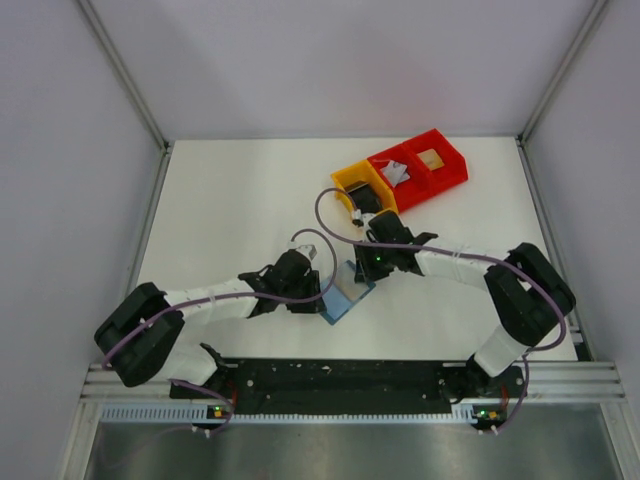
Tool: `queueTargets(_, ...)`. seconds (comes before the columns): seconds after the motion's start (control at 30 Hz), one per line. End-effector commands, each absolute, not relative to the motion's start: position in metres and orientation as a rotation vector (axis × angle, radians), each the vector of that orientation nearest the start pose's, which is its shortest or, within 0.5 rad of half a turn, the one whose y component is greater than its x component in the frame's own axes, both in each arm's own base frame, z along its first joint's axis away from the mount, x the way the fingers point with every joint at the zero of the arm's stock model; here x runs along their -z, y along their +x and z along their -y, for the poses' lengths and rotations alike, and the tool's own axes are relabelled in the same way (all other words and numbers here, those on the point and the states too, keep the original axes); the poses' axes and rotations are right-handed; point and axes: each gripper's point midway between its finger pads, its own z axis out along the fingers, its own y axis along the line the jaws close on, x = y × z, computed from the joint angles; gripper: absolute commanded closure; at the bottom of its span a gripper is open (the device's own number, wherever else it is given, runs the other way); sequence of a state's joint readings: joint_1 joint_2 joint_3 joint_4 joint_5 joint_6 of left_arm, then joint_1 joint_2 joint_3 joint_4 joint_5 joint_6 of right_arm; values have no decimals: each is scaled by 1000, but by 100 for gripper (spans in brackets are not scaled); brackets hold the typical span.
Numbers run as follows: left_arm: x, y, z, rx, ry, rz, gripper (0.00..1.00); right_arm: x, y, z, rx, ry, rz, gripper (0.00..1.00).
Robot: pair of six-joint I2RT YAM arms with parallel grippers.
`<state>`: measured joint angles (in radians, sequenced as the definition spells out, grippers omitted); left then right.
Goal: Take the credit cards out of the card holder
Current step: Remove the credit card from the card holder.
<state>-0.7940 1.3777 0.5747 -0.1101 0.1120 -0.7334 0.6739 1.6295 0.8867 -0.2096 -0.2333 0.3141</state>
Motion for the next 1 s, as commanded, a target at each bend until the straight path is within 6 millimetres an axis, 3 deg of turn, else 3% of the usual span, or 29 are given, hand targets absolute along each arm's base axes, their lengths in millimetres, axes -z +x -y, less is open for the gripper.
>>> queueTargets(0.0,-23,185,249,678,142,-2650,66,-86,255,-291,-777,-614,-2426,77)
queueTargets(0.2,-25,186,249,684,142,-2643,67,-99,250,-295,-798,-638,-2406,69)
queueTargets(0.5,-25,185,248,682,137,-2642,67,-110,238,-306,-834,-718,-2383,66)
queueTargets(0.67,-28,186,247,685,127,-2629,67,-118,225,-317,-926,-785,-2360,69)
queueTargets(0.77,-30,187,245,687,101,-2613,67,-126,209,-330,-1067,-869,-2327,66)
queueTargets(0.87,-34,187,241,685,65,-2592,67,-125,197,-335,-1144,-924,-2323,64)
queueTargets(0.97,-38,186,235,682,18,-2567,67,-118,201,-330,-1091,-910,-2336,64)
